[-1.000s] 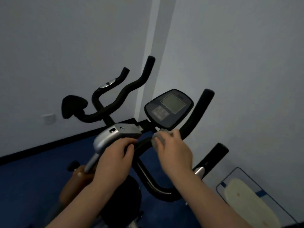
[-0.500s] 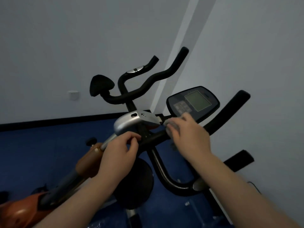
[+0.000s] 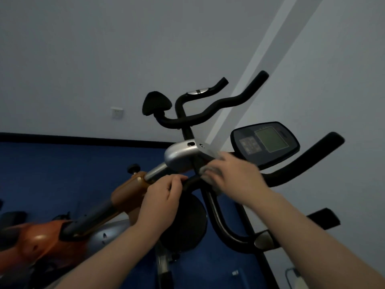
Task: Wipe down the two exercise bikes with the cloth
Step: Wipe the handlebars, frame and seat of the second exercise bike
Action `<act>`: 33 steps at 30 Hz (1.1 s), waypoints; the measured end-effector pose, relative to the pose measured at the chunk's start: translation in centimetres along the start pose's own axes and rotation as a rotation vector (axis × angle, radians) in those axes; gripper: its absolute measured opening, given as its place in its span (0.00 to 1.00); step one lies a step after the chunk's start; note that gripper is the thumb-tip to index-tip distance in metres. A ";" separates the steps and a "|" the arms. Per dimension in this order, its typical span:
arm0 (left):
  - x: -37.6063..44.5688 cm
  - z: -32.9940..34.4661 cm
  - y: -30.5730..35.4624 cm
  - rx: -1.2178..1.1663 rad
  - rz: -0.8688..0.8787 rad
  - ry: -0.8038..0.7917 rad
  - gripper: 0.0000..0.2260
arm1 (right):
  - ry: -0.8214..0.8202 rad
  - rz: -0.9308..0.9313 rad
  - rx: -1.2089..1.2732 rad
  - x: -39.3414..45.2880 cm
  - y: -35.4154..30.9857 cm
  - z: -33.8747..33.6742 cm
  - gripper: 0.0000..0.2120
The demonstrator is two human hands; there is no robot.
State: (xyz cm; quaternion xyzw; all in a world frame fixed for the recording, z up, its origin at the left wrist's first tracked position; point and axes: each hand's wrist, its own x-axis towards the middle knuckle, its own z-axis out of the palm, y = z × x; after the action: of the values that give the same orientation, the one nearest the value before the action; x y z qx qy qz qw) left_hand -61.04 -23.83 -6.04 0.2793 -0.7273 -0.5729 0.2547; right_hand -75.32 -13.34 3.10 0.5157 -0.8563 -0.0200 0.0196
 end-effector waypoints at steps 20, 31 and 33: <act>0.5 0.0 1.4 0.328 0.103 0.010 0.11 | -0.053 0.335 0.287 6.1 -0.8 1.0 0.10; 0.4 0.2 0.5 0.246 0.129 0.023 0.12 | -0.139 0.272 0.158 5.7 -1.7 1.9 0.13; 0.4 0.1 0.5 0.247 0.133 0.024 0.12 | -0.068 0.294 0.140 5.8 -2.4 2.4 0.12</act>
State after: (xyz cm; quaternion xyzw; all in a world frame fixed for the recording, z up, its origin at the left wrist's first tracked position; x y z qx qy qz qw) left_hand -61.47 -23.92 -5.61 0.2663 -0.8061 -0.4575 0.2646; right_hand -76.04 -19.51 0.68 0.3840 -0.9220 0.0255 -0.0426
